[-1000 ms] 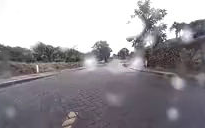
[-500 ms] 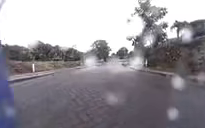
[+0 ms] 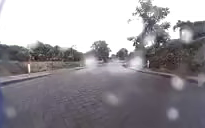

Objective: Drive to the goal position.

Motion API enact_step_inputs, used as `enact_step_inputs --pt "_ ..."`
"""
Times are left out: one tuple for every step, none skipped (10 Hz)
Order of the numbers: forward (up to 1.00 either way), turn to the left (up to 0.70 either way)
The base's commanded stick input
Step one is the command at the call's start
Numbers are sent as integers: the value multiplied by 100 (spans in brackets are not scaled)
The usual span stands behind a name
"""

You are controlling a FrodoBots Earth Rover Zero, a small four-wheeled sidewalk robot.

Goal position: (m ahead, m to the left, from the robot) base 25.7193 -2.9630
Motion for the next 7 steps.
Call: enact_step_inputs --pt "100 0" --pt "100 0" --pt "100 0" --pt "100 0" --pt "100 0" --pt "100 0" --pt "63 0"
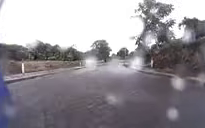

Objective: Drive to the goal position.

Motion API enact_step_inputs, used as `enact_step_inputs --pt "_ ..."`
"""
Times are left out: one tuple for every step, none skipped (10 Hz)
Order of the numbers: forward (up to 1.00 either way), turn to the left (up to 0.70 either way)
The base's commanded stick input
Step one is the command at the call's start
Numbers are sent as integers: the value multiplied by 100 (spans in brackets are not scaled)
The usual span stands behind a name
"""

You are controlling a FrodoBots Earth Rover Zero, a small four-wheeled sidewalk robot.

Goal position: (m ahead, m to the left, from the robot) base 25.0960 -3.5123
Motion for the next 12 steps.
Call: enact_step_inputs --pt "26 0" --pt "8 0" --pt "33 0" --pt "59 0" --pt "85 0" --pt "100 0" --pt "100 0" --pt "100 0" --pt "100 0" --pt "100 0" --pt "100 0" --pt "100 0"
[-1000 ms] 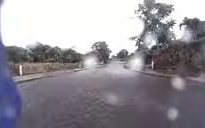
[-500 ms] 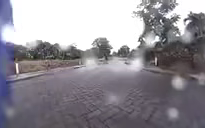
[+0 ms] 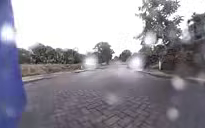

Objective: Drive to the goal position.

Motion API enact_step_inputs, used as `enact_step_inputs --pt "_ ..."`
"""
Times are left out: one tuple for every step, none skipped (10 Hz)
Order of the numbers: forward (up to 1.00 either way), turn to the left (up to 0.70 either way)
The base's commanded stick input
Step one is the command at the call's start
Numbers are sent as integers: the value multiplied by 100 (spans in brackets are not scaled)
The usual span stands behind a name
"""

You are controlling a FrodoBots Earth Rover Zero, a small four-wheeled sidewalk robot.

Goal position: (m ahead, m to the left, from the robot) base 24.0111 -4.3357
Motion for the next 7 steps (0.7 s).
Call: enact_step_inputs --pt "100 0" --pt "100 0" --pt "100 0" --pt "100 0" --pt "100 0" --pt "100 0" --pt "100 0"
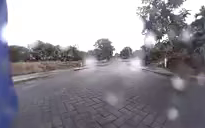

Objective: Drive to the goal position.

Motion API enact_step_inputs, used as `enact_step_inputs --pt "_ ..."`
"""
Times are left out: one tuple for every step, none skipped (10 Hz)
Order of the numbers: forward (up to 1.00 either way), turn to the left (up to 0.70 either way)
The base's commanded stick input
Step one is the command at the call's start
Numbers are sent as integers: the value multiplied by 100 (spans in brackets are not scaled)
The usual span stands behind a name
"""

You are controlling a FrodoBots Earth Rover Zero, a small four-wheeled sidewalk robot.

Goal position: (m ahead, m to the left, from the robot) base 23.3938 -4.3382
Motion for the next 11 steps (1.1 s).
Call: enact_step_inputs --pt "100 0" --pt "100 0" --pt "100 0" --pt "100 0" --pt "100 0" --pt "100 0" --pt "100 0" --pt "100 0" --pt "100 -8" --pt "100 -27" --pt "100 -27"
